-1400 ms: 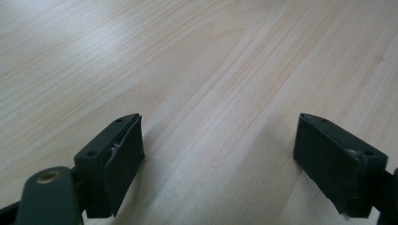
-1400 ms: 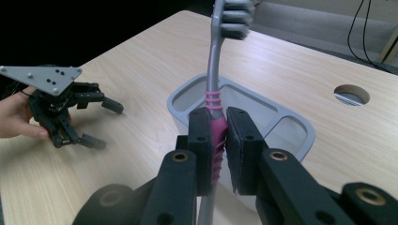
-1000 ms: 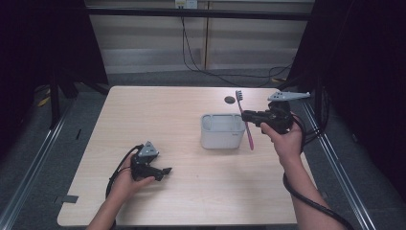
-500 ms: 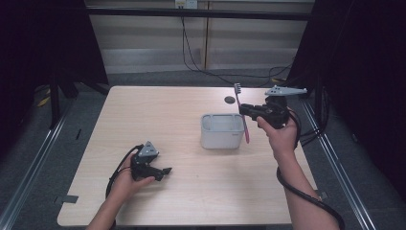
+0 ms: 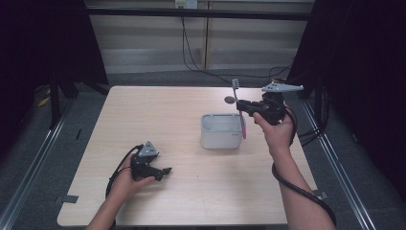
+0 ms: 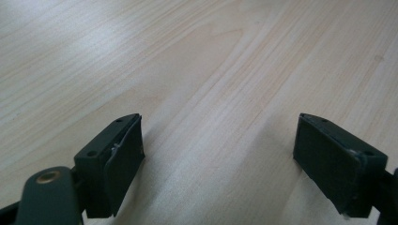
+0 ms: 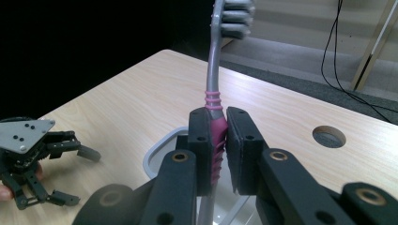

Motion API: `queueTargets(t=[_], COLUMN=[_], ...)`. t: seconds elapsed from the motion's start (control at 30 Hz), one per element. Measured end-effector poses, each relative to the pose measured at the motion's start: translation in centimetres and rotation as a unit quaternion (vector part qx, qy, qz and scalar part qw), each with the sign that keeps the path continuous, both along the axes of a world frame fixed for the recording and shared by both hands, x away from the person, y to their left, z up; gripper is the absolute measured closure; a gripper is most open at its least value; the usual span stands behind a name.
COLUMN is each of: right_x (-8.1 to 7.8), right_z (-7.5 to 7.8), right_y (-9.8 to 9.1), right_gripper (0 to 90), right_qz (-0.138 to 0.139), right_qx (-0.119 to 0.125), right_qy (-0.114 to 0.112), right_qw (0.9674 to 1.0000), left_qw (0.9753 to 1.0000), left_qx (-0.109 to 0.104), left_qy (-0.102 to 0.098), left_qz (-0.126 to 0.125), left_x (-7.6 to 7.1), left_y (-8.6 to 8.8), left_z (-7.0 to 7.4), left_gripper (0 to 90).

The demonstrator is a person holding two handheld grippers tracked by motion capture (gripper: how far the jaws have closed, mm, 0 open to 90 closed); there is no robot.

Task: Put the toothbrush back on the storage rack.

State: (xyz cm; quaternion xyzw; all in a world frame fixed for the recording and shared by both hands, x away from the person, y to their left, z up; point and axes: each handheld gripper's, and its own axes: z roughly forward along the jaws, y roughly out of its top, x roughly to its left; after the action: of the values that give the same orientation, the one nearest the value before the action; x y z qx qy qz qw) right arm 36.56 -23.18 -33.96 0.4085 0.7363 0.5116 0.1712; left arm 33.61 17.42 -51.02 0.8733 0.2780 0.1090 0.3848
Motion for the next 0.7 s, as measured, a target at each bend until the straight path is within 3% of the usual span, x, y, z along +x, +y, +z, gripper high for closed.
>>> queueTargets(t=[0.7], right_x=[1.1], right_z=[-0.2], right_y=[-0.4], right_gripper=[80.8], right_qz=[-0.037], right_qx=[0.013], right_qy=[-0.024], right_qw=[0.9989], left_qw=[1.0], left_qx=[0.0], left_qy=[0.0], left_qz=[0.0], left_x=[0.0], left_y=[0.0], left_z=[0.0], left_gripper=[16.0])
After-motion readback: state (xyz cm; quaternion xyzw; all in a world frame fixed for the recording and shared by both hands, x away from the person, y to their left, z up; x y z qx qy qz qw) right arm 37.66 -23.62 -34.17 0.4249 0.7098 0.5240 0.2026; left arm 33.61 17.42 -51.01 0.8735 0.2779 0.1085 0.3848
